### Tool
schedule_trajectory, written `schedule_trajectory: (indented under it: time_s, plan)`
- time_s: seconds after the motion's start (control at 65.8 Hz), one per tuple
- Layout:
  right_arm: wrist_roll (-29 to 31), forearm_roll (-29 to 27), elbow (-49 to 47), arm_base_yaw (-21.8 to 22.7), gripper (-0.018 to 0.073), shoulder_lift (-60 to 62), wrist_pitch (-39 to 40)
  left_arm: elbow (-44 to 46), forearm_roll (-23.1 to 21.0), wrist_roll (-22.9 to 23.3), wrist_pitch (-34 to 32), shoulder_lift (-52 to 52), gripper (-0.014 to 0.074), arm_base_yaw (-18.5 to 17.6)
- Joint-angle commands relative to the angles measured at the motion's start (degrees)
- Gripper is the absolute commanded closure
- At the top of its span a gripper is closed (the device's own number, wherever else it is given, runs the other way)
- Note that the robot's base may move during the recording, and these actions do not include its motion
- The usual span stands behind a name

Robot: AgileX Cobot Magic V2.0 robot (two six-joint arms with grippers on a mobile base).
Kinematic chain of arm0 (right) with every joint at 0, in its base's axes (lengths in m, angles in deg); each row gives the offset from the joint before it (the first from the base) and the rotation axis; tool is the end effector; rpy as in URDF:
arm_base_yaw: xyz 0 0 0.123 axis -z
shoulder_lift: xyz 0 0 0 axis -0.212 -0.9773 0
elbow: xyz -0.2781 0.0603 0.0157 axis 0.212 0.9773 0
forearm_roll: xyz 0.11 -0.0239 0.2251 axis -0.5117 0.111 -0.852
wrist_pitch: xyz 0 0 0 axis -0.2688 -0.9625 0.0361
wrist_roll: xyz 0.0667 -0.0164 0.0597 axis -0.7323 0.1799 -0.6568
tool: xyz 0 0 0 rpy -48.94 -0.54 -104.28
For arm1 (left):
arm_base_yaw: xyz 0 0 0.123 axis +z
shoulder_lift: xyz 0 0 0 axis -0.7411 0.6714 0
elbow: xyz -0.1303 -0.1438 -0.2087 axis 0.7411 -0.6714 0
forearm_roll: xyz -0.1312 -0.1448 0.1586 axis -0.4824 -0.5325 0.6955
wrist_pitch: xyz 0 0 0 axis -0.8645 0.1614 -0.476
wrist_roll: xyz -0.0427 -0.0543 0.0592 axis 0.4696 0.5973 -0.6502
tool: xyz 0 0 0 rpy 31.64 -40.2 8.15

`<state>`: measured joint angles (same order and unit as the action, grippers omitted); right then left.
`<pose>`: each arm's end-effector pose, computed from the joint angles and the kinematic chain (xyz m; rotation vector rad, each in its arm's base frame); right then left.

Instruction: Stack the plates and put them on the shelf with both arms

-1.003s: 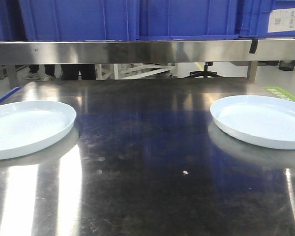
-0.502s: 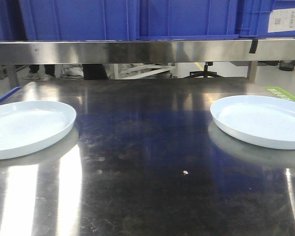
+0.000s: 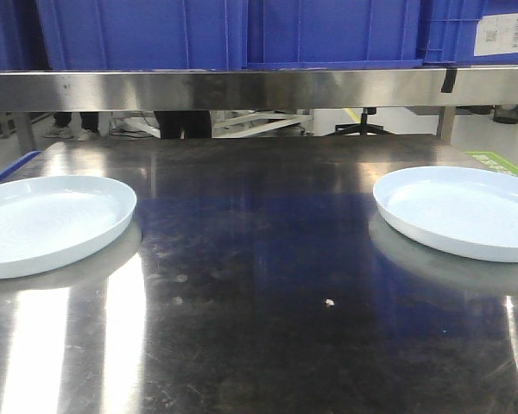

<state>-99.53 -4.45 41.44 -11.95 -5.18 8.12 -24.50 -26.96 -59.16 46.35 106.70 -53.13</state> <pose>0.0499 -0.0002 0.2410 0.1631 1.5203 0.1647 0.1770 -0.0012 0.3585 -0.0024 2.1936 0.1277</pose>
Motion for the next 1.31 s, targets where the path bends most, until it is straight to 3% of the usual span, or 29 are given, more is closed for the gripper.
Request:
schedule_trajectory:
  time_s: [0.0, 0.061, 0.35, 0.487, 0.715, 0.897, 0.973, 1.079, 1.14, 1.292]
  plan:
    - [-0.05, 0.15, -9.64, 0.37, 0.0512, -5.96, -6.41, 2.07, 0.27, 0.09, -3.01, -0.44, 0.0514, -0.25]
    - [0.00, 0.90, -13.92, 0.37, 0.0512, -13.68, -8.80, 2.07, 0.13, 0.09, -2.70, -0.44, 0.0514, -0.25]
    - [-0.06, 0.50, -27.80, 0.37, 0.0512, -44.31, -4.55, 2.07, -0.25, 0.09, -1.02, -0.44, 0.0514, -0.25]
    - [-0.06, 0.50, -31.66, 0.37, 0.0512, -50.04, -5.63, 2.07, -0.25, 0.09, -1.12, -0.44, 0.0514, -0.25]
    - [-0.06, 0.20, -32.36, 0.37, 0.0512, -55.59, 2.15, 2.07, -0.66, 0.09, -1.22, -0.44, 0.0514, -0.25]
    - [-0.06, 0.20, -32.36, 0.37, 0.0504, -57.51, 1.87, 2.07, -0.66, 0.09, -1.34, -0.44, 0.0514, -0.25]
    - [-0.06, 0.50, -33.00, 0.37, 0.0412, -58.35, -0.52, 2.07, -0.66, 0.20, -1.34, -0.44, 0.0514, -0.25]
    - [-0.06, 0.50, -33.41, 0.37, 0.0097, -59.83, -2.60, 2.07, -0.66, 0.20, -1.45, -0.44, 0.0499, -0.25]
    - [-0.06, 0.50, -33.41, 0.37, -0.0002, -60.56, -2.42, 2.07, -0.92, 0.46, -2.54, -0.33, 0.0445, -0.25]
    - [-0.06, 0.50, -33.41, 0.37, -0.0010, -62.25, -2.57, 1.94, -1.27, 0.59, -3.93, 2.82, 0.0185, -0.25]
